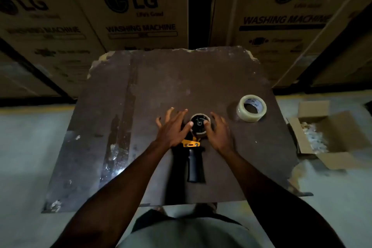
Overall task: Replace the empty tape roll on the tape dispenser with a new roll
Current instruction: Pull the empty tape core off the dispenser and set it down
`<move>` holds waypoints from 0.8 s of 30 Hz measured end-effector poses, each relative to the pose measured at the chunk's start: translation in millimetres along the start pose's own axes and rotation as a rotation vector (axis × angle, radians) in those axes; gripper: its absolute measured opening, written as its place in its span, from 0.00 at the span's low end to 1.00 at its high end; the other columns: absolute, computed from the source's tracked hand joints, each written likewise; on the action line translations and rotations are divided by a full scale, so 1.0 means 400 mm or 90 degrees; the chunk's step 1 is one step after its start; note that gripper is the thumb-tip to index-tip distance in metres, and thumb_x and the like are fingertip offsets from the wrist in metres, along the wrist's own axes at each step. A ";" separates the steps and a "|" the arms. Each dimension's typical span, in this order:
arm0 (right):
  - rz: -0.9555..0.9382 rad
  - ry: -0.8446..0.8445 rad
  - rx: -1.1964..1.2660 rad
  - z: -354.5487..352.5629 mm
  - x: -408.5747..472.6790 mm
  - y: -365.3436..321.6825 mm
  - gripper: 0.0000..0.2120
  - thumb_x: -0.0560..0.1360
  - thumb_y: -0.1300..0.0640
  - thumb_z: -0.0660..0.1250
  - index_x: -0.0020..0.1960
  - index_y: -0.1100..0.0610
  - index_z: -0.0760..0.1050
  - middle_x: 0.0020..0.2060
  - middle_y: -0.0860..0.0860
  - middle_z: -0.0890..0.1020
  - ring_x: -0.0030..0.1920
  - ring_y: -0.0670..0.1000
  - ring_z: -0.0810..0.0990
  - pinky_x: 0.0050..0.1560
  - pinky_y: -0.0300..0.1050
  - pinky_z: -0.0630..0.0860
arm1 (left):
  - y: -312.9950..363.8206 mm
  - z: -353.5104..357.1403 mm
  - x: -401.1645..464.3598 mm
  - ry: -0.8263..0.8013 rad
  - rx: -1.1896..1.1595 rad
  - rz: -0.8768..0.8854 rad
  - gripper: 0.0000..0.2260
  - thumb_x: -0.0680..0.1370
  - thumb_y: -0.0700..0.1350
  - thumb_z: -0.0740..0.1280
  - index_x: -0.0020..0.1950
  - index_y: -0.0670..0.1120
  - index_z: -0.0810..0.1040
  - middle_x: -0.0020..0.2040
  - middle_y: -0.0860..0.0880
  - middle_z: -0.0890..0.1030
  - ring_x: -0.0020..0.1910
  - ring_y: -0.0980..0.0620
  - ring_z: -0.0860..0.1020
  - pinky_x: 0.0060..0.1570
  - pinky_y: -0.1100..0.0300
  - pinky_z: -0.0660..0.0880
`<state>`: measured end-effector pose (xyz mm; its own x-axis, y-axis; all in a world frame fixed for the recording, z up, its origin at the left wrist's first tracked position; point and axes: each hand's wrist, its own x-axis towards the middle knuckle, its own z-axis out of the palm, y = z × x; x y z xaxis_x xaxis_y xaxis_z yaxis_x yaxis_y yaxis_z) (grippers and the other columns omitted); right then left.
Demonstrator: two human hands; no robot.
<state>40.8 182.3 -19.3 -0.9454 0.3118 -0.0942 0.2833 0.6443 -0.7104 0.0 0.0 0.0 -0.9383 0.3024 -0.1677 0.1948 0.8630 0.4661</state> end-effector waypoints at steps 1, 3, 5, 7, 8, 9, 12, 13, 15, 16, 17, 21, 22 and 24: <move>-0.007 -0.003 -0.002 0.001 0.010 0.002 0.23 0.78 0.45 0.63 0.70 0.53 0.72 0.66 0.57 0.77 0.66 0.59 0.75 0.64 0.53 0.73 | 0.000 -0.001 0.005 -0.009 0.018 -0.010 0.26 0.80 0.64 0.52 0.77 0.58 0.58 0.77 0.55 0.65 0.79 0.50 0.46 0.70 0.34 0.46; -0.007 -0.041 -0.004 0.000 0.026 0.000 0.20 0.76 0.44 0.62 0.64 0.52 0.76 0.59 0.56 0.82 0.60 0.59 0.80 0.58 0.53 0.77 | -0.005 0.006 0.021 -0.029 0.044 -0.028 0.26 0.79 0.66 0.52 0.76 0.59 0.61 0.75 0.55 0.68 0.79 0.50 0.45 0.69 0.33 0.46; 0.023 -0.071 0.028 0.003 0.037 -0.002 0.19 0.74 0.41 0.61 0.60 0.48 0.77 0.54 0.54 0.85 0.55 0.58 0.83 0.54 0.55 0.79 | -0.010 0.009 0.038 -0.044 0.049 -0.037 0.25 0.79 0.66 0.53 0.74 0.60 0.64 0.73 0.56 0.70 0.79 0.49 0.45 0.68 0.32 0.46; 0.056 -0.085 0.048 0.019 0.052 0.021 0.22 0.71 0.37 0.61 0.60 0.46 0.76 0.53 0.52 0.86 0.54 0.57 0.83 0.53 0.56 0.80 | -0.003 0.006 0.050 -0.067 0.046 -0.033 0.22 0.79 0.65 0.55 0.70 0.60 0.69 0.72 0.54 0.72 0.79 0.49 0.47 0.68 0.31 0.47; 0.075 -0.094 0.051 0.023 0.055 0.030 0.23 0.70 0.36 0.60 0.60 0.45 0.76 0.53 0.52 0.86 0.54 0.57 0.84 0.53 0.56 0.80 | 0.002 0.003 0.056 -0.074 0.046 -0.024 0.20 0.79 0.64 0.57 0.68 0.60 0.71 0.71 0.53 0.73 0.79 0.48 0.48 0.68 0.31 0.47; 0.092 -0.090 0.062 0.033 0.060 0.044 0.23 0.69 0.35 0.61 0.59 0.44 0.75 0.52 0.52 0.86 0.53 0.57 0.84 0.53 0.56 0.80 | 0.008 0.001 0.062 -0.080 0.048 -0.018 0.18 0.79 0.63 0.58 0.66 0.59 0.73 0.70 0.52 0.74 0.78 0.47 0.50 0.67 0.31 0.49; 0.144 -0.090 0.108 0.036 0.059 0.050 0.15 0.67 0.39 0.64 0.52 0.43 0.75 0.47 0.52 0.87 0.50 0.56 0.84 0.52 0.57 0.80 | 0.009 0.000 0.089 -0.109 0.061 0.000 0.18 0.77 0.61 0.60 0.62 0.56 0.77 0.65 0.51 0.78 0.75 0.46 0.58 0.67 0.33 0.55; 0.154 -0.084 0.132 0.040 0.061 0.056 0.12 0.66 0.41 0.66 0.48 0.43 0.75 0.45 0.52 0.87 0.47 0.56 0.85 0.50 0.57 0.81 | 0.004 0.005 0.099 -0.123 0.058 0.007 0.19 0.76 0.62 0.60 0.62 0.56 0.77 0.63 0.52 0.79 0.73 0.45 0.61 0.66 0.36 0.60; 0.167 -0.070 0.182 0.044 0.054 0.061 0.09 0.64 0.41 0.67 0.43 0.40 0.75 0.39 0.51 0.86 0.41 0.53 0.83 0.46 0.57 0.81 | -0.009 0.011 0.118 -0.149 0.045 0.022 0.23 0.72 0.66 0.57 0.62 0.57 0.76 0.60 0.51 0.82 0.67 0.44 0.69 0.62 0.40 0.68; 0.178 -0.066 0.214 0.044 0.051 0.066 0.08 0.63 0.42 0.69 0.42 0.40 0.75 0.38 0.50 0.85 0.40 0.51 0.83 0.46 0.57 0.81 | -0.013 0.013 0.127 -0.158 0.036 0.027 0.26 0.70 0.68 0.56 0.62 0.58 0.76 0.59 0.50 0.82 0.65 0.44 0.71 0.61 0.41 0.70; 0.189 -0.062 0.230 0.050 0.052 0.073 0.08 0.64 0.44 0.70 0.42 0.40 0.75 0.37 0.49 0.84 0.39 0.51 0.82 0.45 0.58 0.81 | -0.015 0.014 0.138 -0.171 0.037 0.025 0.27 0.69 0.69 0.55 0.62 0.59 0.76 0.58 0.51 0.82 0.64 0.44 0.72 0.61 0.40 0.69; 0.226 -0.064 0.256 0.056 0.059 0.081 0.07 0.66 0.48 0.73 0.42 0.42 0.76 0.40 0.49 0.84 0.42 0.55 0.85 0.47 0.62 0.82 | -0.016 0.005 0.185 -0.257 0.024 0.007 0.27 0.67 0.71 0.59 0.58 0.59 0.80 0.57 0.50 0.83 0.63 0.42 0.75 0.63 0.37 0.68; 0.234 -0.065 0.258 0.055 0.058 0.081 0.08 0.67 0.49 0.73 0.42 0.42 0.76 0.42 0.50 0.85 0.43 0.56 0.86 0.46 0.63 0.83 | -0.015 0.002 0.194 -0.274 0.002 0.003 0.28 0.66 0.71 0.60 0.57 0.57 0.82 0.55 0.49 0.84 0.60 0.43 0.77 0.62 0.40 0.71; 0.244 -0.060 0.261 0.053 0.054 0.078 0.08 0.68 0.51 0.74 0.43 0.43 0.76 0.44 0.53 0.85 0.44 0.59 0.86 0.45 0.64 0.83 | -0.011 -0.005 0.204 -0.301 -0.058 -0.019 0.20 0.71 0.64 0.68 0.54 0.52 0.84 0.50 0.47 0.86 0.51 0.48 0.81 0.55 0.54 0.74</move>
<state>25.7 194.5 -58.2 -0.8027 0.3946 -0.4472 0.5414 0.1675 -0.8239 -78.0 20.2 -13.8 -0.7065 0.4476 -0.5483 0.1250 0.8414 0.5258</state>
